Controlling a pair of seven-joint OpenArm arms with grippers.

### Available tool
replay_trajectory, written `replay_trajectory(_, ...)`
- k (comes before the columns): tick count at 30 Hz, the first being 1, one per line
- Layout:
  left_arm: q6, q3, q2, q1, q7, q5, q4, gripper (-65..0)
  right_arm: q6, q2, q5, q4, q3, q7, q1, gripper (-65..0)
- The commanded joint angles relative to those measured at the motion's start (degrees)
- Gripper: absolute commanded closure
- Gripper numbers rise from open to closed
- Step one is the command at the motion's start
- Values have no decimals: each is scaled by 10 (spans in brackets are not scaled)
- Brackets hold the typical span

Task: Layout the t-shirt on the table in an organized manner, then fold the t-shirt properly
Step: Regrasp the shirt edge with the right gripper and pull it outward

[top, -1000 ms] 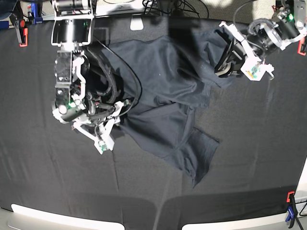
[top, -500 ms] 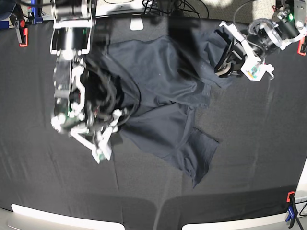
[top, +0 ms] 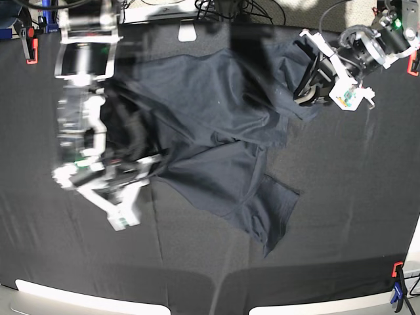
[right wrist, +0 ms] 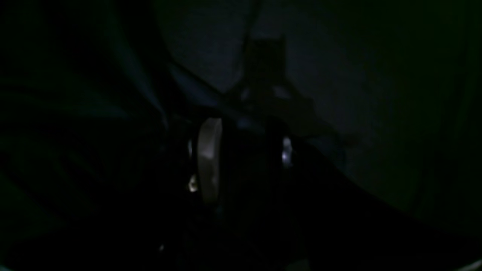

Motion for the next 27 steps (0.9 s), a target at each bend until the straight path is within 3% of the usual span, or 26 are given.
replay_trajectory(1,-3,-3,-3,0,-17,-9,10,-42,-1,2,15,10,11,6,10,-193)
replay_trajectory(7,-3,-3,-3,0,-17,-9,10,-42,2,2,104,10,67,6,-13,-193)
replay_trajectory(17,-3,-3,-3,0,-17,-9,10,-42,6,-5,96,5,66,30,-36,-193)
replay_trajectory(23,-3,-3,-3,0,-17,-9,10,-42,7,-10,78,-55,66,62,-34,-192)
replay_trajectory(27,-3,-3,-3,0,-17,-9,10,-42,37,-10,91,-70,66,68,-33,-191)
